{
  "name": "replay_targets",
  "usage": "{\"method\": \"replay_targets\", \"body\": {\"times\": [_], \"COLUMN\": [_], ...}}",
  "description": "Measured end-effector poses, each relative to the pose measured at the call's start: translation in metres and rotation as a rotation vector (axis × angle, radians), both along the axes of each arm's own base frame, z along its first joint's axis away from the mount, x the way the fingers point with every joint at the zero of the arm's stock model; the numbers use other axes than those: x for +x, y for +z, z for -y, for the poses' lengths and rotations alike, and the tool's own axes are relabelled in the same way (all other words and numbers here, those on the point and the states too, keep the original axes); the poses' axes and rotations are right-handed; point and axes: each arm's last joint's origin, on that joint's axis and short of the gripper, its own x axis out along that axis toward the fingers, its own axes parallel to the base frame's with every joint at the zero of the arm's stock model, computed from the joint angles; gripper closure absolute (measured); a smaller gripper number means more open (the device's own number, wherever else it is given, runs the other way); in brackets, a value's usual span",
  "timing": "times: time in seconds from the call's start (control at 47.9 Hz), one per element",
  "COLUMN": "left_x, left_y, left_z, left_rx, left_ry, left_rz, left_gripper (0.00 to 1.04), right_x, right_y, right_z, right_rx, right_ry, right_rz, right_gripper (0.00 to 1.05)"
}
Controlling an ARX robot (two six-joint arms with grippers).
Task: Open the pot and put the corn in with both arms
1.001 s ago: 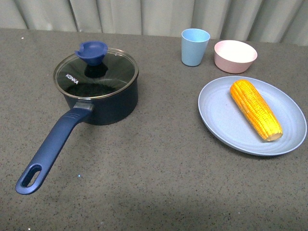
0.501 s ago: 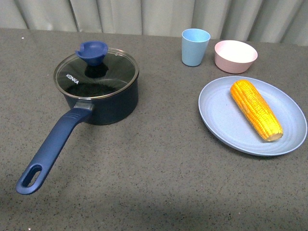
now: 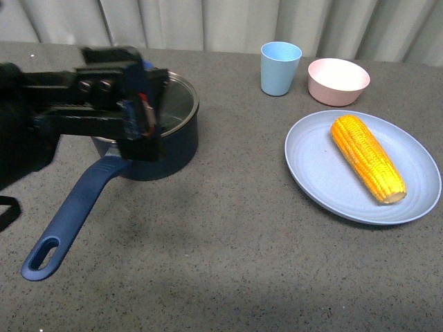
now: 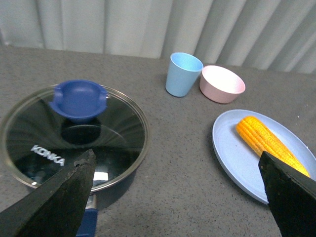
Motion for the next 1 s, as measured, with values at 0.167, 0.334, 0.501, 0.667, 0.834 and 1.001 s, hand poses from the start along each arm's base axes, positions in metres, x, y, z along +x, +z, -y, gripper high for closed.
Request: {"method": "replay_targets", "body": {"times": [0.167, 0.334, 0.501, 0.667, 0.834, 1.001], "left_x": [0.015, 0.033, 0.066, 0.089, 0.097, 0.103], "left_y": [-0.013, -0.028, -0.035, -0.042, -0.049, -0.050], "left_z": [0.011, 0.018, 0.012, 0.002, 0.003, 0.007], "left_rx": [0.032, 0.065, 0.088, 0.109, 0.121, 0.116], "left_ry": [-0.019, -0.006, 0.140, 0.233, 0.236, 0.219], "left_rz": [-0.010, -0.013, 0.012, 0.029, 0.023, 0.029], "left_gripper": [0.07, 0.07, 0.07, 0.07, 0.07, 0.07], "right_x": [0.000, 0.000, 0.000, 0.000, 0.000, 0.000], "right_y": [0.000, 0.000, 0.000, 0.000, 0.000, 0.000], "right_z": [0.000, 0.000, 0.000, 0.000, 0.000, 0.000], "right_rx": [0.000, 0.000, 0.000, 0.000, 0.000, 0.000], "right_ry": [0.000, 0.000, 0.000, 0.000, 0.000, 0.000], "right_rz": [0.000, 0.000, 0.000, 0.000, 0.000, 0.000], "right_gripper": [0.09, 0.09, 0.09, 0.09, 0.09, 0.09]}}
